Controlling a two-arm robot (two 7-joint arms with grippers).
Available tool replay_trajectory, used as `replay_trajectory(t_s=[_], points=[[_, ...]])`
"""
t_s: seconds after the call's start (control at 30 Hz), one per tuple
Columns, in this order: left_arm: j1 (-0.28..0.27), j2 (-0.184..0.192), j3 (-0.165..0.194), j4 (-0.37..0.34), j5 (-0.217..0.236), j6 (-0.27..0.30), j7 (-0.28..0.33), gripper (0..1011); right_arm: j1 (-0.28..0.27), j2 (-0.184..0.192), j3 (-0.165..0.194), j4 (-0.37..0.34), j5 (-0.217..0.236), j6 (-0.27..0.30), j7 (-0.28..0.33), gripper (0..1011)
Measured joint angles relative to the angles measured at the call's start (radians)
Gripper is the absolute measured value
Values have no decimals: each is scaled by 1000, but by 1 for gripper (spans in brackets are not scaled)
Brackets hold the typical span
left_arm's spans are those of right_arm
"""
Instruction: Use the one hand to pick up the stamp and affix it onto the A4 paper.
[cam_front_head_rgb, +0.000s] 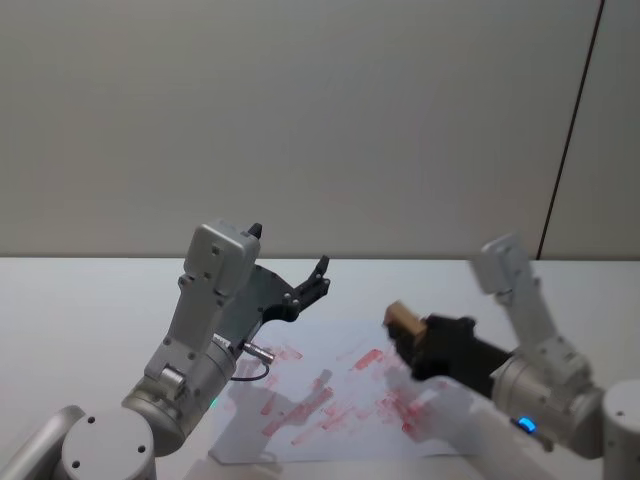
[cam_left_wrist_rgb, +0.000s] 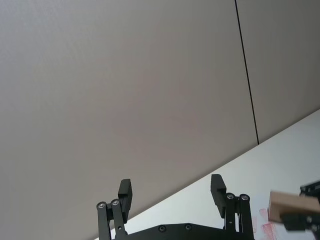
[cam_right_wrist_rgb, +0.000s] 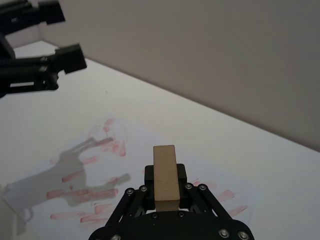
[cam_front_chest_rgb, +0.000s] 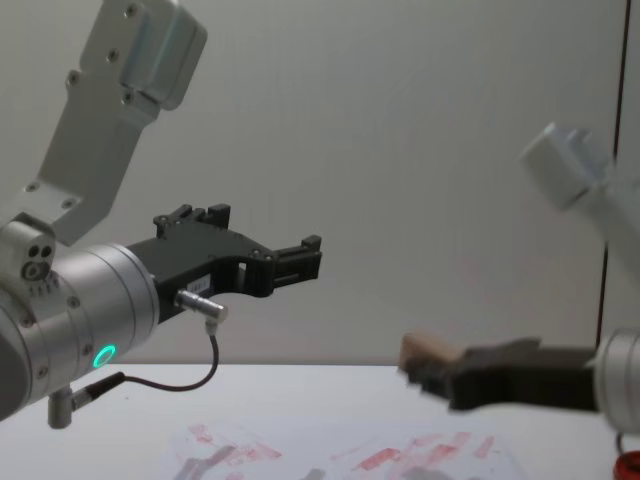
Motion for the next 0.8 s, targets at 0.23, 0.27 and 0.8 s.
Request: replay_trajectory(t_s=[0.23, 0.27, 0.8], points=[[0, 0, 0, 0, 0, 0, 0, 1002, -32, 46, 46, -69, 59, -15, -65, 221], [0, 0, 0, 0, 0, 0, 0, 1003, -38, 54, 52, -76, 63, -15, -72, 221], [0, 0, 0, 0, 0, 0, 0, 1002, -151, 176, 137, -137, 93, -2, -186, 221]])
